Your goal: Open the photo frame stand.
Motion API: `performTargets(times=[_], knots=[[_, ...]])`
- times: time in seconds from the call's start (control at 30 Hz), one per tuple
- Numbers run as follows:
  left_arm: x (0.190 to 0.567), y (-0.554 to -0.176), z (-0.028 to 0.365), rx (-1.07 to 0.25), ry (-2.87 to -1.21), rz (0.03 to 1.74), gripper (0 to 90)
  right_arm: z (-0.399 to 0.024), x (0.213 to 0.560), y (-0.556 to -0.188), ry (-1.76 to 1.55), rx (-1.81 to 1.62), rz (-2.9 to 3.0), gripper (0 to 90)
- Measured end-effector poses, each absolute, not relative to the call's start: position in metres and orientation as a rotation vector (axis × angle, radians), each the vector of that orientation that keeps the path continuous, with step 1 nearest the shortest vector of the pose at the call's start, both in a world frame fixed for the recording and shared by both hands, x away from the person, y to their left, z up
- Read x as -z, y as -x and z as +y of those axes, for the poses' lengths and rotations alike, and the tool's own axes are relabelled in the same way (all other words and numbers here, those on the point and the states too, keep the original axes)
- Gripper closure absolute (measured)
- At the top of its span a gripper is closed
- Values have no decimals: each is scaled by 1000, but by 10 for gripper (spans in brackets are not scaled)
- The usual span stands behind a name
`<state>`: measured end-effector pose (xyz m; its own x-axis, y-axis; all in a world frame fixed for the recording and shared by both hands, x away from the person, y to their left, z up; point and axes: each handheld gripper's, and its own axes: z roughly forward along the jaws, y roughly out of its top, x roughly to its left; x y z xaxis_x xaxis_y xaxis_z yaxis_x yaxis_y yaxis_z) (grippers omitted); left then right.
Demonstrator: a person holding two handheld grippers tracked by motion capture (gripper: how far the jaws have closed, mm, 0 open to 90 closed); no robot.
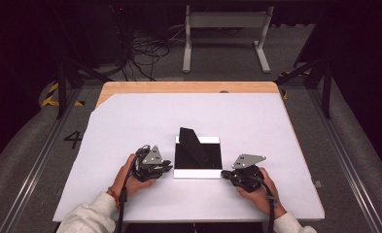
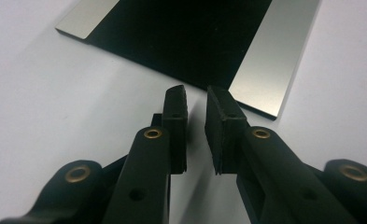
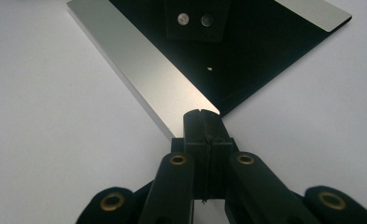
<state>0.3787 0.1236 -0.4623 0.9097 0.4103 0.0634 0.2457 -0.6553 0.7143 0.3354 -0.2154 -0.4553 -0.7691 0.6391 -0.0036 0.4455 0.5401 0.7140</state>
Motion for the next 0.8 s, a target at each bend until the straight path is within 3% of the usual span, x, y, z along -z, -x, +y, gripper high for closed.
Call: performTargets(times=[0.33,0.47,0.67,0.8], knots=[[458,-374,132,-278,-2288,475,745,-213,454,-334,-889,-1024,2509,900],[454,-369,137,-303,-2281,475,659,-211,452,-334,-884,-1050,2483,892],[446,-358,140,-313,-2252,472,504,-200,433,-334,-862,-1138,2394,764],[450,-346,142,-357,-2268,477,380,-186,432,-343,-862,-1121,2402,591]])
